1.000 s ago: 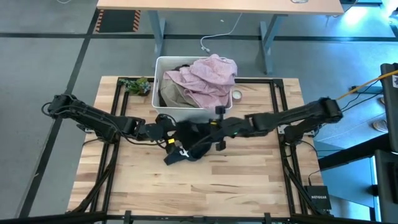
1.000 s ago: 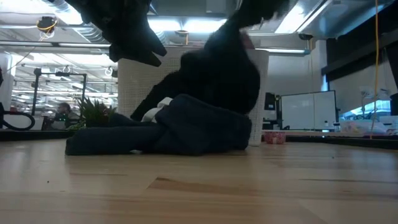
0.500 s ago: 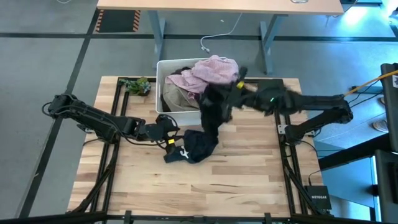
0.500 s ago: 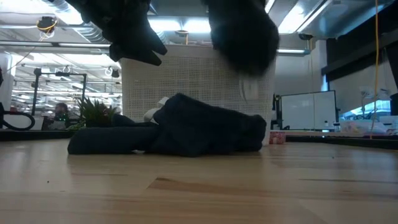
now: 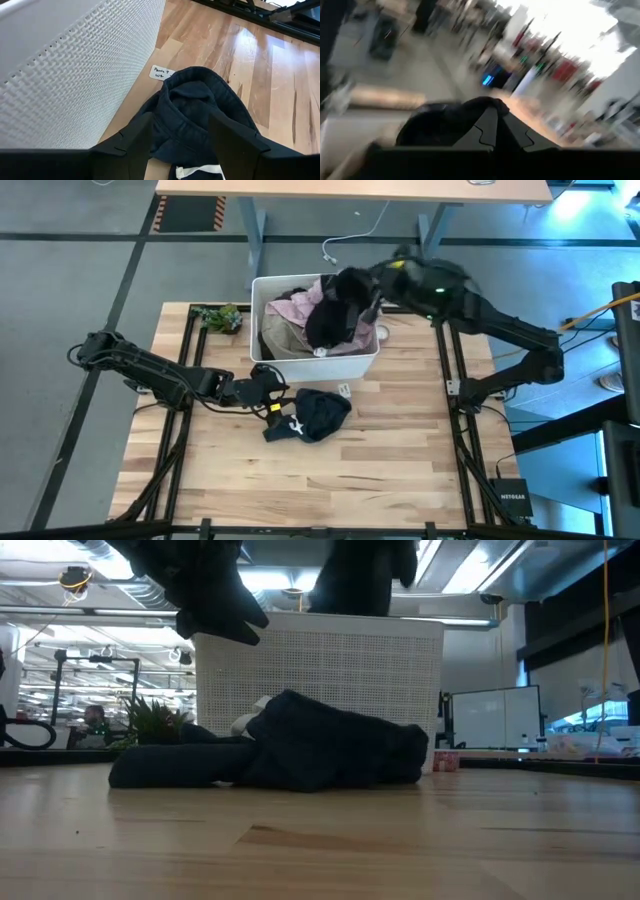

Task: Sort clothes
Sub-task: Put the black boxer into the white laundry bin

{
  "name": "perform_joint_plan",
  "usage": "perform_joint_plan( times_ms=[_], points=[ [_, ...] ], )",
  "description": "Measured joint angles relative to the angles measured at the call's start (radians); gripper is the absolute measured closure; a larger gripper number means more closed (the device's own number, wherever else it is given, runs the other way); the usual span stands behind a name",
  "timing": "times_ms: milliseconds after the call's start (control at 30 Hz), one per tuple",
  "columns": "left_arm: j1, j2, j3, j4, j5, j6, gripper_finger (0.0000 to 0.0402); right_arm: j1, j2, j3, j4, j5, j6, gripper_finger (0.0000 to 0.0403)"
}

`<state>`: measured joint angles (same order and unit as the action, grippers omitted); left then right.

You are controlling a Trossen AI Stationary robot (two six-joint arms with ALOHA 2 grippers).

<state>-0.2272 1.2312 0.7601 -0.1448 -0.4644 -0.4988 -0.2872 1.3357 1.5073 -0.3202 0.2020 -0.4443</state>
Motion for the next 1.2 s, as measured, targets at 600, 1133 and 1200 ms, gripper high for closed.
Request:
perform_joint_plan(
  times_ms=[600,1133,1200],
  points=[
    [0.0,0.0,0.0,0.0,0.0,0.0,0.0215,-0.027,0.224,-0.08,-0.176,0.016,0.1,0.026],
    [0.0,0.0,0.0,0.003,0.0,-0.008,0.0215,-0.027,0.178,0.26,-0.444,-0.042,0.215,0.0167],
    [0.0,0.0,0.0,0.003,0.0,-0.014,0.0215,-0.027,0.185,0.254,-0.447,-0.069,0.232,0.0166]
  ],
)
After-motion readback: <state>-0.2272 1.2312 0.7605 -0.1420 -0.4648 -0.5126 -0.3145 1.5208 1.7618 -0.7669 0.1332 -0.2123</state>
